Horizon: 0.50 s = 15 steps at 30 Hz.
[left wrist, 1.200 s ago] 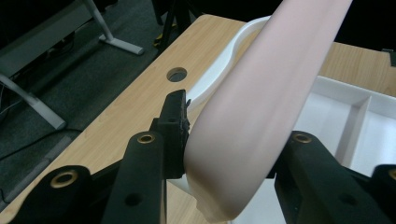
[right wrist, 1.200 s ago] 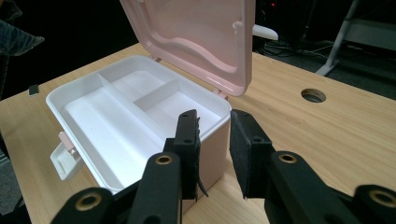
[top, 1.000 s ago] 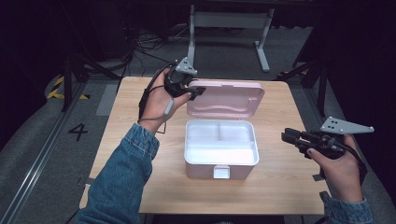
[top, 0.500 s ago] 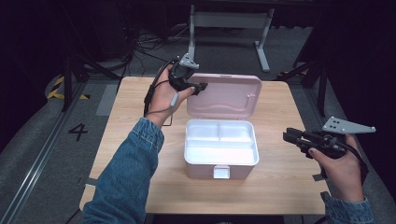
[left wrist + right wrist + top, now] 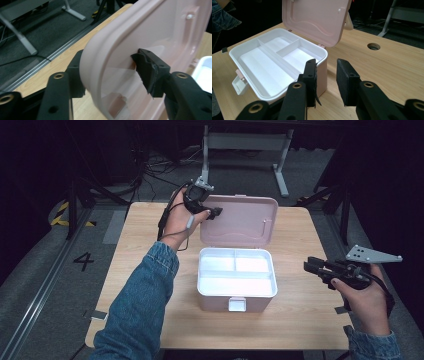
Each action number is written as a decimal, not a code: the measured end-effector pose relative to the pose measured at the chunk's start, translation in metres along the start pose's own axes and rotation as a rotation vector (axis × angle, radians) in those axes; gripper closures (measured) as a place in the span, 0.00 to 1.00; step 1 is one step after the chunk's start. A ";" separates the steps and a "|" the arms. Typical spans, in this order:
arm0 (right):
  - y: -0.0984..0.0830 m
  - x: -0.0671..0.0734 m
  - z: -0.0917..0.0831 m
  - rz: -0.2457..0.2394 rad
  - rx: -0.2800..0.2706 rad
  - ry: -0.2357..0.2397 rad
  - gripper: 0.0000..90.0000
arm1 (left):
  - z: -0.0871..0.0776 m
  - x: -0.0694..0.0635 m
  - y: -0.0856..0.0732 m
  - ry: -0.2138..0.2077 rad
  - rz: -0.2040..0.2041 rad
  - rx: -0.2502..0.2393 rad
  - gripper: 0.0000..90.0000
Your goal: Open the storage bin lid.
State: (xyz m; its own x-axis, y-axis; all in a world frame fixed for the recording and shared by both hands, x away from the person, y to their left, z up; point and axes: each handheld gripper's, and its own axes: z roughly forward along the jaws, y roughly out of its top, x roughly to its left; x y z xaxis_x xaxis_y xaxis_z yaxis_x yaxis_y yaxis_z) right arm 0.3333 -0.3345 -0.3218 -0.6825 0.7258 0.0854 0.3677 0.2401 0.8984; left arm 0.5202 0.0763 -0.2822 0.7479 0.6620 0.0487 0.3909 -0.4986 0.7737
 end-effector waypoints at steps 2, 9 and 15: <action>0.000 -0.001 0.001 0.003 0.000 0.001 0.78 | 0.003 0.003 -0.001 -0.005 -0.011 0.015 0.49; -0.002 -0.004 0.004 0.012 0.008 0.004 0.78 | 0.015 0.013 -0.006 -0.015 -0.052 0.027 0.49; -0.003 -0.007 0.005 0.024 0.012 0.004 0.77 | 0.026 0.021 -0.011 -0.028 -0.082 0.051 0.49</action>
State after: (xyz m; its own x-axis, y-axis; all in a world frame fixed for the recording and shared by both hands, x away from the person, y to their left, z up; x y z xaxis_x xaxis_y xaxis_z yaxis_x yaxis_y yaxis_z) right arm 0.3401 -0.3367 -0.3276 -0.6759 0.7289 0.1086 0.3916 0.2304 0.8908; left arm 0.5455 0.0811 -0.3057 0.7268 0.6862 -0.0315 0.4777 -0.4719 0.7410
